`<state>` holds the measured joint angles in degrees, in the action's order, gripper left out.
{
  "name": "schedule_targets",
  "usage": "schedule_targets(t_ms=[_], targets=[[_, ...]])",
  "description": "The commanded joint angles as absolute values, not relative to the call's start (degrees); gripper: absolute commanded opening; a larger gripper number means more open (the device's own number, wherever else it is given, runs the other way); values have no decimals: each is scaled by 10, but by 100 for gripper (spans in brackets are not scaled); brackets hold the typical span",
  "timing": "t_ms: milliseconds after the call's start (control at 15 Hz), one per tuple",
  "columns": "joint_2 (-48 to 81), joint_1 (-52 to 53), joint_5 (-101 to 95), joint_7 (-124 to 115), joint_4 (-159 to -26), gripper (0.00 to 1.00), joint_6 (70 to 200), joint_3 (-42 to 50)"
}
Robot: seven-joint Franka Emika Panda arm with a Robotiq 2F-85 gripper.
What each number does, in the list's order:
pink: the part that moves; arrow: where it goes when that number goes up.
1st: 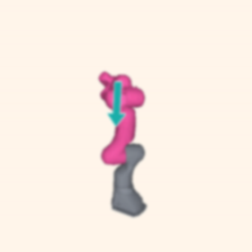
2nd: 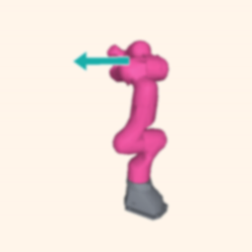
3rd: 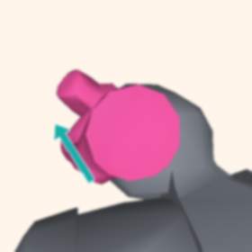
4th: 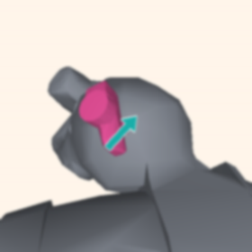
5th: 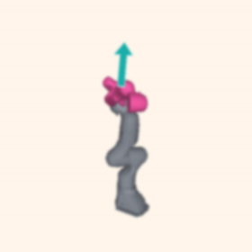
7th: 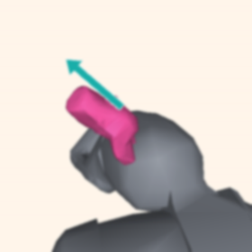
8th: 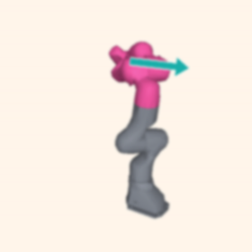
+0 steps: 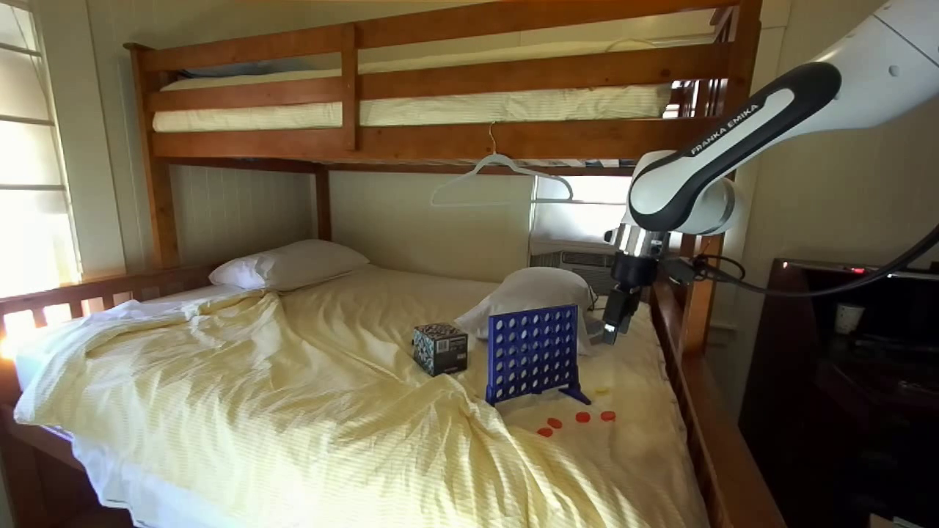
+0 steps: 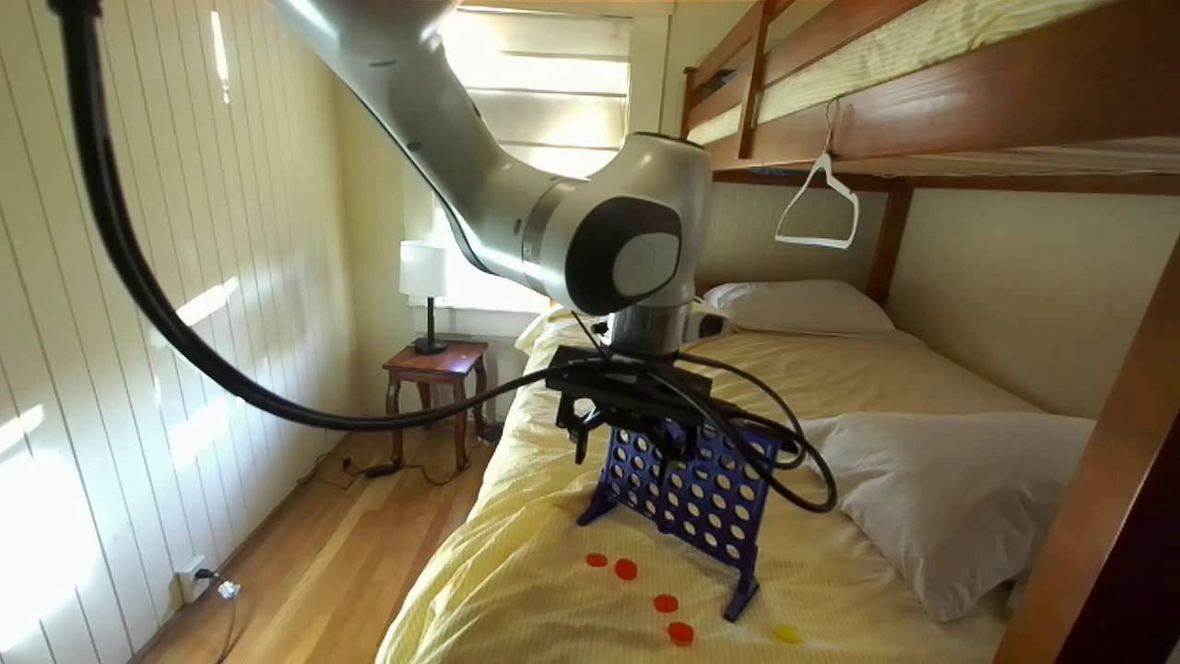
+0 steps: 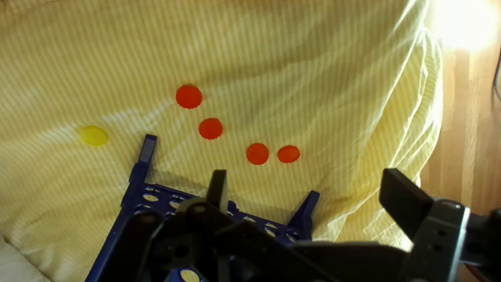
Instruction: Put one orange chip in the blue game board.
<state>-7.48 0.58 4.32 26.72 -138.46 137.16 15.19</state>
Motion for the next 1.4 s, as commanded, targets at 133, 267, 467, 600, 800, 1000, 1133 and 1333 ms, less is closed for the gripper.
schedule_targets(t_ms=[133,267,467,600,800,1000,1133,1333], targets=[[-10,-8,123,274,-1363,100,1393,120],[22,-10,164,274,-1348,100,1408,106],[74,-20,185,256,-1319,100,1445,80],[110,-30,177,236,-1292,100,1457,66],[157,-46,167,207,-1251,100,1459,49],[201,-56,153,171,-1212,100,1460,40],[228,-62,152,158,-1191,100,1458,34],[272,-67,137,142,-1157,100,1450,31]])
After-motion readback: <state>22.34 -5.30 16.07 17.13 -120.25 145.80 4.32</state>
